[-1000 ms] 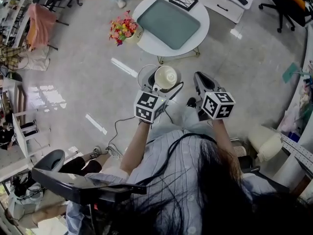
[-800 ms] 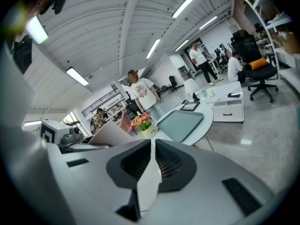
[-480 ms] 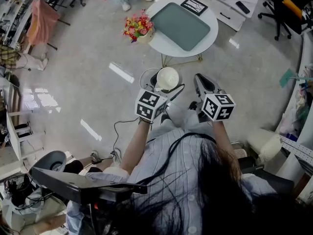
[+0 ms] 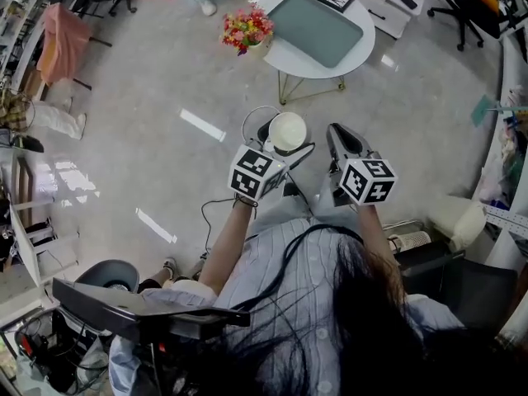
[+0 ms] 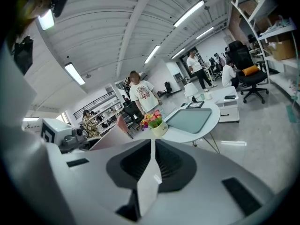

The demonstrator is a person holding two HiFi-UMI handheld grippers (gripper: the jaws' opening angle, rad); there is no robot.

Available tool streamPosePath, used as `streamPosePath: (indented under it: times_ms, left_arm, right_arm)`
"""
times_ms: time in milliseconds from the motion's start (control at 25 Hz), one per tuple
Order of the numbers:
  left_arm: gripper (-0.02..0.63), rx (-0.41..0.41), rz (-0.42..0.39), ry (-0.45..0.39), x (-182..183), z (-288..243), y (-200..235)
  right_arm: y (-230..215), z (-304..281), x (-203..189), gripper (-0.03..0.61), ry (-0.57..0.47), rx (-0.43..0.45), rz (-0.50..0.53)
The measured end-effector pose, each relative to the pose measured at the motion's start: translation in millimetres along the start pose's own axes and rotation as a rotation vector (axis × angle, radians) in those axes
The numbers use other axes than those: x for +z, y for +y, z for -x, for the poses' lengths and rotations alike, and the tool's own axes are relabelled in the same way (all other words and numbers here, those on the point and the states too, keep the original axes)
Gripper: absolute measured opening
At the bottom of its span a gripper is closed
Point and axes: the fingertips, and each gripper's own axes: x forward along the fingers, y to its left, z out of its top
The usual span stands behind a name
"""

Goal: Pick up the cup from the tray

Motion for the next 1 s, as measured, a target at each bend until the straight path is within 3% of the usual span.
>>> streamPosePath:
  times_ms: [280,560,1000]
  left_arm:
    - [0.445,-0.016,0.050,0.002,-32.1,26.3,-9.2]
    - [0.445,-0.026,0.083,-0.023,-34.0,28.0,-35.0]
    - [0.445,-0.008,0.087,-0.032,-23.6,7.6,-94.6]
  right_arm:
    - [29.8,29.0,-38.4,0.043,0.028,-0.016,0.016]
    - [34.5,59.1,-54.3,0.043,0.068,-0.001,0.041]
    - [11.4,113.0,-43.5,0.043,0.052,0.046,0.075]
